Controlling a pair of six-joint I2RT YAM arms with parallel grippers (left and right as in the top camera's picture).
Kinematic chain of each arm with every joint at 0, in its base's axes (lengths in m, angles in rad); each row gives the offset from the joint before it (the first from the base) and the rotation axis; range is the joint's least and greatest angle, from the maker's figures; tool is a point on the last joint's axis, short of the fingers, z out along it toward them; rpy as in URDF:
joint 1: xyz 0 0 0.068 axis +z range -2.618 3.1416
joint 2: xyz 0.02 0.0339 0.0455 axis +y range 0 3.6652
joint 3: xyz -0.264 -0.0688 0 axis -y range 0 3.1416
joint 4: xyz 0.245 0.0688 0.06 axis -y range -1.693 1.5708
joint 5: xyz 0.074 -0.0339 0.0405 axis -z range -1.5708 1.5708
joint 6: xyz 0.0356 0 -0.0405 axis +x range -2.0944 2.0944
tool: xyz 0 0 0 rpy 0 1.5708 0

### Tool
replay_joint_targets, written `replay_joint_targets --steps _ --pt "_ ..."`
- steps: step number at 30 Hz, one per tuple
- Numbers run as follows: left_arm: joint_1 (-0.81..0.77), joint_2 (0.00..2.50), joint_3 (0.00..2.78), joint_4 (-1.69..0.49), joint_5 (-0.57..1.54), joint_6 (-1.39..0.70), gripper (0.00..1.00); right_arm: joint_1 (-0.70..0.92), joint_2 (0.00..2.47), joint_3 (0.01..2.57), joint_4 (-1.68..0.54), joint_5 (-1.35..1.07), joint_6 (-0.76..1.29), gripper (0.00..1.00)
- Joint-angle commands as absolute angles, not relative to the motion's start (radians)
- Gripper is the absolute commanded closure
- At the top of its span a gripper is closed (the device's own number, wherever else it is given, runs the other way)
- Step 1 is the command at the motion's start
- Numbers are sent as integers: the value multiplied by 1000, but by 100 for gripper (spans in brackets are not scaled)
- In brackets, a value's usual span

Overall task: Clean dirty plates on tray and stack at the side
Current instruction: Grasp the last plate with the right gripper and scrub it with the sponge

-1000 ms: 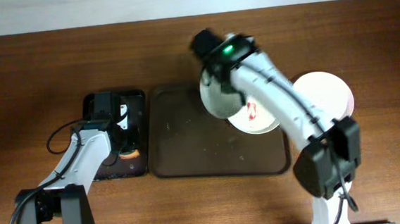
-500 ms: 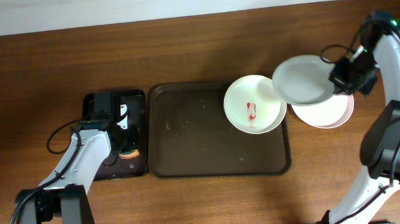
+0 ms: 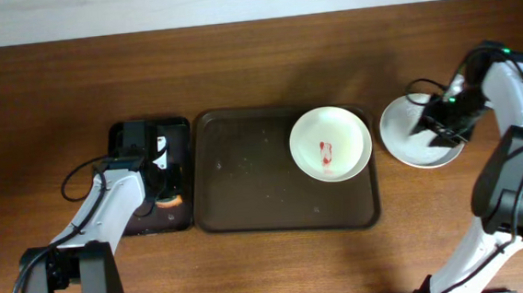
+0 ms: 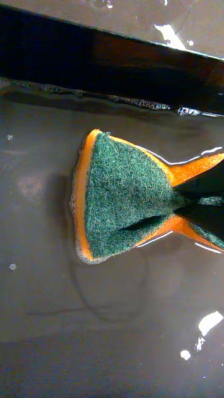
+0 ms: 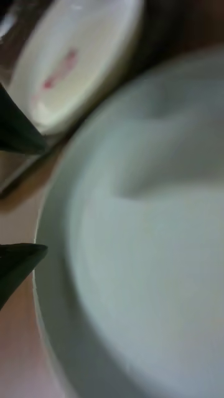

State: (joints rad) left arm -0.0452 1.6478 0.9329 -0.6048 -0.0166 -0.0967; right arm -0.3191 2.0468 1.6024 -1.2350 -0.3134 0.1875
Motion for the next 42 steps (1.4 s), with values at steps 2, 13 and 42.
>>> replay_joint_targets --steps 2,13,42 --pt "-40 1657 932 -603 -26 -81 100 -173 2017 1572 -1256 -346 60 51" --pt "-41 1657 932 -603 -23 -81 100 -5 2017 1314 -978 -326 271 81" --pt "-41 1657 932 -599 -23 -82 100 236 2085 1395 -797 -336 94 96"
